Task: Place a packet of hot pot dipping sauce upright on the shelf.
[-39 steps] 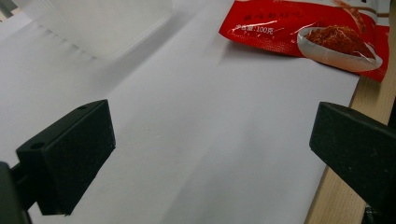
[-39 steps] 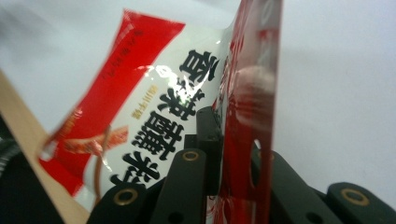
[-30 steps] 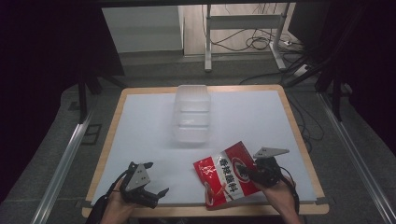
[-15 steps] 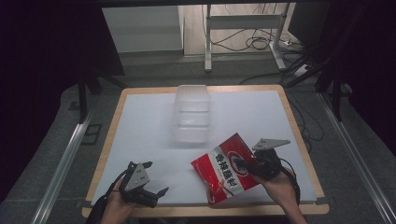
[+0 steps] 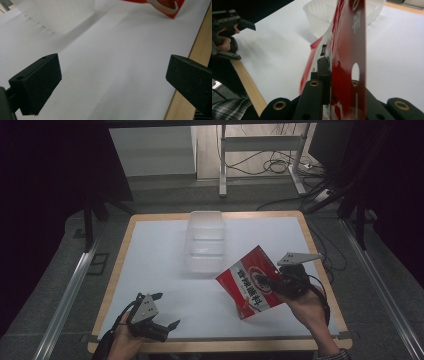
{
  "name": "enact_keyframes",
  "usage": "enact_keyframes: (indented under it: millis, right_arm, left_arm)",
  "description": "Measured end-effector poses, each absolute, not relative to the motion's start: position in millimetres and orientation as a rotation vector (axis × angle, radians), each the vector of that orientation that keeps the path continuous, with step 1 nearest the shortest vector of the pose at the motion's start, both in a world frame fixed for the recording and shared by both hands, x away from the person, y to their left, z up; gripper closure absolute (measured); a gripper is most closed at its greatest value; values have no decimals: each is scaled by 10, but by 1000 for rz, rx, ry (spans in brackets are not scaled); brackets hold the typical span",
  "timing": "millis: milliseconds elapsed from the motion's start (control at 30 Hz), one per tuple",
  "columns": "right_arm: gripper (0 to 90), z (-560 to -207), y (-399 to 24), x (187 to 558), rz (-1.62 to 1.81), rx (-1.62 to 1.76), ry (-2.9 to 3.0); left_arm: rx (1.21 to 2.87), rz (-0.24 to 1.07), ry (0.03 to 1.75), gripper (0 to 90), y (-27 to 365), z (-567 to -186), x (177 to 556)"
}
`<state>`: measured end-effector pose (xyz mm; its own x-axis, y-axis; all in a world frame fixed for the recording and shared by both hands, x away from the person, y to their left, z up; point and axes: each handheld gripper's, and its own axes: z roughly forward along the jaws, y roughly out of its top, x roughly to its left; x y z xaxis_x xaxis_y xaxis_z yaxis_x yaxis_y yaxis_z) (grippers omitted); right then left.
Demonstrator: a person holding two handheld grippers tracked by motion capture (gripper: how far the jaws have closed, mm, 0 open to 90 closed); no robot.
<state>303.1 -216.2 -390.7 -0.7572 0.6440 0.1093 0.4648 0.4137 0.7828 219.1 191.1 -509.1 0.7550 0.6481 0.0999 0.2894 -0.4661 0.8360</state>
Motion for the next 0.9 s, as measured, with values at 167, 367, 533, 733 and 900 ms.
enact_keyframes:
  millis: [167,367,533,733,900]
  right_arm:
    - [878,-3791,-2166,3078,1229,960,2442]
    - [879,-3686,-2173,3181,1145,943,2409]
    - [879,-3607,-2245,3354,1146,969,2388]
    - [878,-3550,-2243,3477,1169,974,2395]
    - [878,-3473,-2199,3588,1185,959,2402]
  left_arm:
    - [2073,518,704,1,1908,-5091,2189]
    - [2090,522,694,1,1913,-5088,2192]
    - [2086,515,699,1,1906,-5095,2190]
    - [2095,519,691,1,1902,-5095,2191]
    - [2099,521,689,1,1905,-5092,2190]
